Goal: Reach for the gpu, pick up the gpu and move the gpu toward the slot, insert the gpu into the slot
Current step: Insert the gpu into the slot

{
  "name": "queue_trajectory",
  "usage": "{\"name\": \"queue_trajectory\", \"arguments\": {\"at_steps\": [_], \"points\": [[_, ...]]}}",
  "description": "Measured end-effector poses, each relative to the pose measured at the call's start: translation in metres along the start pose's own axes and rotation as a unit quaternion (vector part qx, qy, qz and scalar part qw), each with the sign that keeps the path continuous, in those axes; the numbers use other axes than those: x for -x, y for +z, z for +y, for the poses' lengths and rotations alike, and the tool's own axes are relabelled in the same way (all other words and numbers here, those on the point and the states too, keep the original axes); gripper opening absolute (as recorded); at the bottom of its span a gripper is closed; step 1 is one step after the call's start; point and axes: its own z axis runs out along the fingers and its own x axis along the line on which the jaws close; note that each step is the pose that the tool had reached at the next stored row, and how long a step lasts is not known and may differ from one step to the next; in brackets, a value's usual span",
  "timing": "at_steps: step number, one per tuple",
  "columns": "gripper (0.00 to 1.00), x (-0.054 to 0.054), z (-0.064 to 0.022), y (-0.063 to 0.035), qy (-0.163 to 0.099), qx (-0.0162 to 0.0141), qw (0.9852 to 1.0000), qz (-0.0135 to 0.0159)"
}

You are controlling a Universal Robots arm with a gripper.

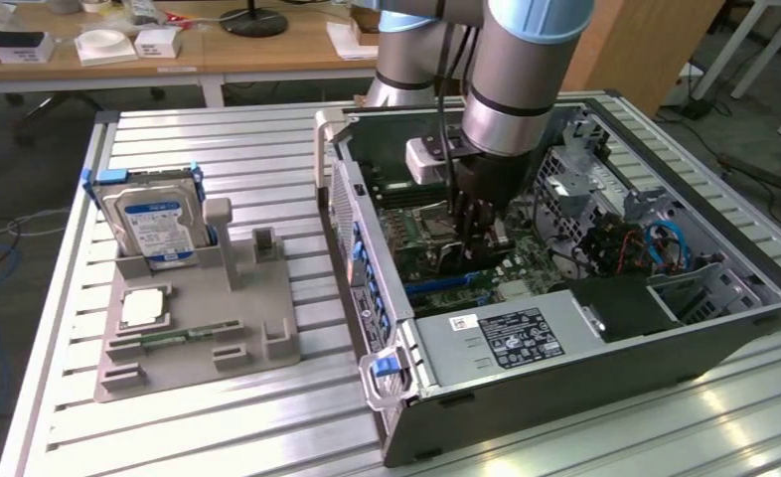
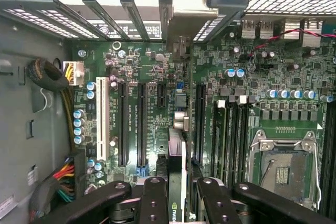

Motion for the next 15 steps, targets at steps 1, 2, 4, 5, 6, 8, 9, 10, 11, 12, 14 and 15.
{"name": "queue_trajectory", "arguments": {"at_steps": [1,2,4,5,6,8,9,10,11,12,14,15], "points": [[0.26,0.0000,0.0012,0.0004,0.000,0.0000,1.0000,0.0001],[0.26,0.0000,0.0023,0.0010,0.000,0.0000,1.0000,0.0000],[0.26,0.0001,0.0038,0.0024,0.000,-0.0001,1.0000,-0.0001],[0.26,0.0000,0.0042,0.0033,0.000,0.0000,1.0000,-0.0001],[0.26,0.0000,0.0043,0.0043,0.000,0.0000,1.0000,-0.0001],[0.26,0.0000,0.0044,0.0068,0.000,-0.0001,1.0000,-0.0001],[0.26,0.0000,0.0046,0.0077,0.000,-0.0001,1.0000,0.0000],[0.26,0.0000,0.0055,0.0084,0.000,0.0000,1.0000,-0.0001],[0.26,0.0000,0.0065,0.0088,0.000,0.0000,1.0000,0.0000],[0.26,0.0000,0.0074,0.0092,0.000,0.0000,1.0000,0.0000],[0.26,0.0000,0.0087,0.0100,0.000,0.0000,1.0000,-0.0001],[0.26,0.0000,0.0090,0.0103,0.000,-0.0001,1.0000,-0.0001]]}}
